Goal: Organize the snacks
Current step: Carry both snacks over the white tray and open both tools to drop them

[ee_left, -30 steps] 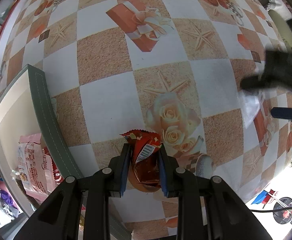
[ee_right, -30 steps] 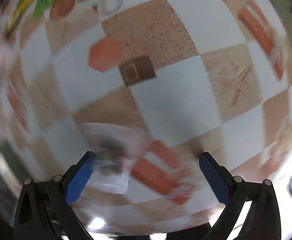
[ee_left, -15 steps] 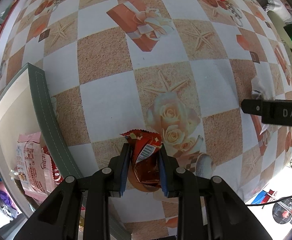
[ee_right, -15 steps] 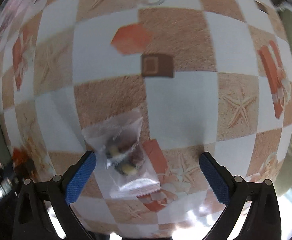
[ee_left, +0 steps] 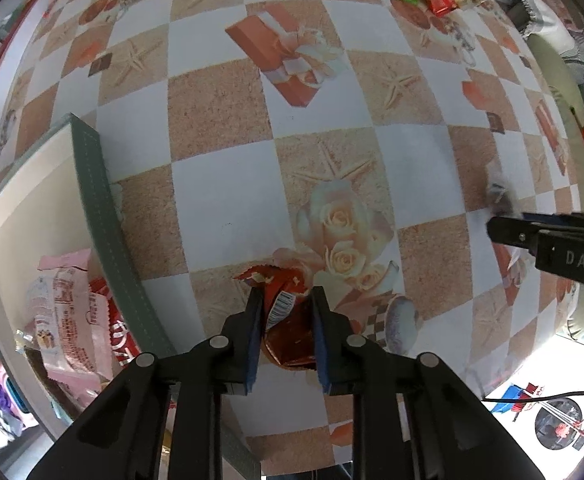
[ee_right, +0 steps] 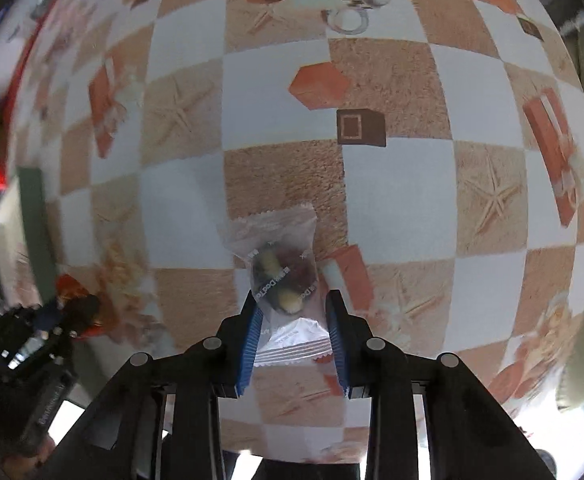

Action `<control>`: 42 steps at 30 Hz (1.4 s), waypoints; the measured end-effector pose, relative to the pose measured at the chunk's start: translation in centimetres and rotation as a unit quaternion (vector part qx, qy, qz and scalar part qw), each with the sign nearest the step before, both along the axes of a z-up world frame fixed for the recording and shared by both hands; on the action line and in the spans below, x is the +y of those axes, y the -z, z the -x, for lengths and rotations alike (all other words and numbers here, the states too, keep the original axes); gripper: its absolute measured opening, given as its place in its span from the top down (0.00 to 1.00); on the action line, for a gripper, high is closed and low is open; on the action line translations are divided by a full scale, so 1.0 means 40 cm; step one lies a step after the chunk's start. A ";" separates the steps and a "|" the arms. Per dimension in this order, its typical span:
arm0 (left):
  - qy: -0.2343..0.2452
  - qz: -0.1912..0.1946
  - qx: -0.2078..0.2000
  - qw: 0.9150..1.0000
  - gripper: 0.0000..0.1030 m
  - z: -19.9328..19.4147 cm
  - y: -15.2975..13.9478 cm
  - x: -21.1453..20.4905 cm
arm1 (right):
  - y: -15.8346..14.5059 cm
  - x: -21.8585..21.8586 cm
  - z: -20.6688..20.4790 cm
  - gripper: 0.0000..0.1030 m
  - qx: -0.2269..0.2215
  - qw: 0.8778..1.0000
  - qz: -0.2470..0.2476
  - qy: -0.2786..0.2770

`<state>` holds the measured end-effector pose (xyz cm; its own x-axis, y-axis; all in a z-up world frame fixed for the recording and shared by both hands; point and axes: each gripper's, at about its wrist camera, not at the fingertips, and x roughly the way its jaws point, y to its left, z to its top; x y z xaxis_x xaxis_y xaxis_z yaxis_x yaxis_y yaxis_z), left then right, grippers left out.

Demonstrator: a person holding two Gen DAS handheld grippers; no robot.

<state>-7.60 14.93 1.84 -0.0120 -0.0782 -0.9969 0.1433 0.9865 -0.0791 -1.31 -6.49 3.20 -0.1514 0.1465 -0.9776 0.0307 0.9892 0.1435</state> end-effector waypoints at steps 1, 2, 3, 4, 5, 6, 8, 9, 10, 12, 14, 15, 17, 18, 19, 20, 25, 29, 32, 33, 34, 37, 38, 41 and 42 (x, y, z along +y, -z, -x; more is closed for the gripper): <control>0.000 0.002 -0.004 1.000 0.76 0.001 -0.009 0.002 | -0.011 0.002 0.003 0.67 -0.003 1.000 -0.009 0.005; -0.001 0.005 -0.009 1.000 0.76 0.004 -0.019 0.005 | -0.023 -0.008 0.009 0.67 -0.005 1.000 -0.017 0.006; -0.001 0.008 -0.012 1.000 0.76 0.006 -0.026 0.008 | -0.032 -0.001 0.013 0.67 -0.006 1.000 -0.021 0.004; -0.002 0.011 -0.016 1.000 0.76 0.008 -0.035 0.012 | -0.043 0.007 0.018 0.67 -0.009 1.000 -0.023 0.001; -0.004 0.013 -0.020 1.000 0.76 0.010 -0.046 0.016 | -0.057 0.005 0.033 0.67 -0.012 1.000 -0.026 -0.001; -0.005 0.016 -0.024 1.000 0.76 0.012 -0.056 0.021 | -0.069 0.008 0.036 0.67 -0.015 0.999 -0.030 -0.002; -0.008 0.021 -0.031 0.999 0.76 0.020 -0.072 0.043 | -0.095 0.046 0.046 0.67 -0.020 0.999 -0.034 -0.006; -0.010 0.023 -0.035 0.999 0.76 0.023 -0.081 0.052 | -0.084 0.053 0.041 0.67 -0.021 0.999 -0.035 -0.008; -0.011 0.025 -0.037 0.999 0.76 0.024 -0.088 0.053 | -0.085 0.072 0.044 0.67 -0.020 0.999 -0.032 -0.012; -0.014 0.025 -0.038 0.999 0.76 0.030 -0.094 0.067 | -0.086 0.060 0.055 0.67 -0.010 1.000 -0.022 -0.019; -0.020 0.026 -0.033 0.999 0.76 0.035 -0.095 0.084 | -0.012 0.051 0.050 0.52 0.000 1.000 -0.003 -0.021; -0.023 0.026 -0.029 0.999 0.76 0.038 -0.094 0.094 | 0.007 0.072 0.056 0.17 0.005 1.000 0.007 -0.018; -0.025 0.024 -0.029 0.999 0.76 0.046 -0.091 0.108 | 0.027 0.086 0.060 0.03 0.000 1.000 0.022 -0.020; -0.024 0.022 -0.029 0.999 0.76 0.049 -0.094 0.115 | 0.035 0.091 0.060 0.03 -0.001 0.999 0.025 -0.024; -0.024 0.021 -0.029 0.999 0.76 0.050 -0.099 0.118 | 0.049 0.099 0.061 0.03 0.004 0.999 0.029 -0.030; -0.023 0.020 -0.029 0.999 0.76 0.053 -0.101 0.120 | 0.063 0.108 0.063 0.05 0.009 0.999 0.035 -0.035; -0.024 0.015 -0.030 0.999 0.76 0.063 -0.111 0.137 | 0.112 0.145 0.064 0.69 0.005 0.997 0.063 -0.051; -0.038 0.023 -0.032 0.998 0.76 0.064 -0.124 0.167 | 0.095 0.154 0.076 0.70 0.001 0.999 0.020 -0.044; -0.045 0.027 -0.041 0.998 0.76 0.062 -0.140 0.186 | 0.071 0.150 0.087 0.70 -0.004 0.999 -0.026 -0.023; -0.047 0.027 -0.043 0.998 0.76 0.064 -0.147 0.197 | 0.061 0.150 0.090 0.70 -0.006 0.999 -0.038 -0.019; -0.049 0.027 -0.044 0.997 0.76 0.065 -0.150 0.203 | 0.053 0.150 0.092 0.70 -0.007 0.999 -0.049 -0.015; -0.065 0.023 -0.048 0.996 0.76 0.079 -0.162 0.239 | 0.024 0.162 0.087 0.70 -0.012 0.997 -0.074 -0.018; -0.069 0.020 -0.048 0.996 0.76 0.086 -0.164 0.252 | 0.018 0.180 0.088 0.70 -0.013 0.996 -0.079 -0.026; -0.084 0.009 -0.045 0.995 0.76 0.111 -0.161 0.293 | -0.021 0.261 0.098 0.70 -0.013 0.994 -0.096 -0.058; -0.089 0.007 -0.043 0.995 0.76 0.119 -0.158 0.306 | -0.025 0.295 0.102 0.70 -0.011 0.992 -0.103 -0.070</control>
